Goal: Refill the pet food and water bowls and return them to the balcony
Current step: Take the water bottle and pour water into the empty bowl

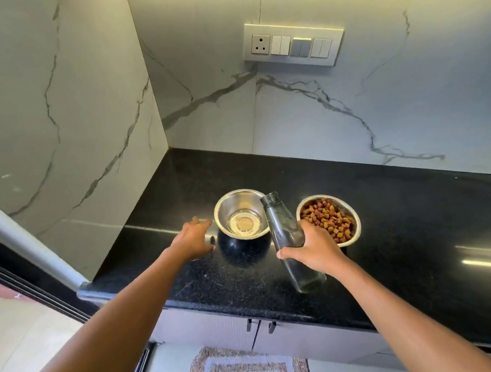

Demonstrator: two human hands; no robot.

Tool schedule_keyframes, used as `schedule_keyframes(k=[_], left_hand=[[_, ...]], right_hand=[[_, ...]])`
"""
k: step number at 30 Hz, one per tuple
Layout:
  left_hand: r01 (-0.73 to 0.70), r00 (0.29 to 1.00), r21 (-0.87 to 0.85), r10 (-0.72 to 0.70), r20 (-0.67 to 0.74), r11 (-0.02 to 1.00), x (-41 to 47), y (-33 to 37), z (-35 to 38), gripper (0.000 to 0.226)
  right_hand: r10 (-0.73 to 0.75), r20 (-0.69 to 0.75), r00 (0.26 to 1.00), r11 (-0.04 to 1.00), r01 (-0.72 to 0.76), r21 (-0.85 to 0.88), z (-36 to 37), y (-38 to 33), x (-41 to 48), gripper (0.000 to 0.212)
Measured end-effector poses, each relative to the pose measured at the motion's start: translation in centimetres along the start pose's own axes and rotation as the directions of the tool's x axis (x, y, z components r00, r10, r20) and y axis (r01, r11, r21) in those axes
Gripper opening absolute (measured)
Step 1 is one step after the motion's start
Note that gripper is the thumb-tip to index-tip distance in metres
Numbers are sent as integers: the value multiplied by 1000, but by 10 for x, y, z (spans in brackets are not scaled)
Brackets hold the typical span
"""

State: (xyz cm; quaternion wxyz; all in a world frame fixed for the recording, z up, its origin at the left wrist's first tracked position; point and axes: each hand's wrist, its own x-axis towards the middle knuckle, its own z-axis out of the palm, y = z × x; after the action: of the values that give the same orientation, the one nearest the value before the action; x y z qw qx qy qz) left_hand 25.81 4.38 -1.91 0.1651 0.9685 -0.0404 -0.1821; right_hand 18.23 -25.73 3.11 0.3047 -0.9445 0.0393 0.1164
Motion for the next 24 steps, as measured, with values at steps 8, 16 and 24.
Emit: schedule_keyframes(k=[8, 16, 24], left_hand=[[-61, 991, 224, 32, 132, 973, 11, -18, 9, 85], [-86, 990, 235, 58, 125, 968, 16, -14, 5, 75], [-124, 987, 240, 96, 127, 963, 19, -21, 7, 76]], right_hand=[[57, 125, 991, 997, -49, -66, 6, -6, 8, 74], [111, 177, 978, 990, -94, -103, 6, -9, 16, 73], [135, 210, 968, 987, -112, -119, 8, -9, 18, 70]])
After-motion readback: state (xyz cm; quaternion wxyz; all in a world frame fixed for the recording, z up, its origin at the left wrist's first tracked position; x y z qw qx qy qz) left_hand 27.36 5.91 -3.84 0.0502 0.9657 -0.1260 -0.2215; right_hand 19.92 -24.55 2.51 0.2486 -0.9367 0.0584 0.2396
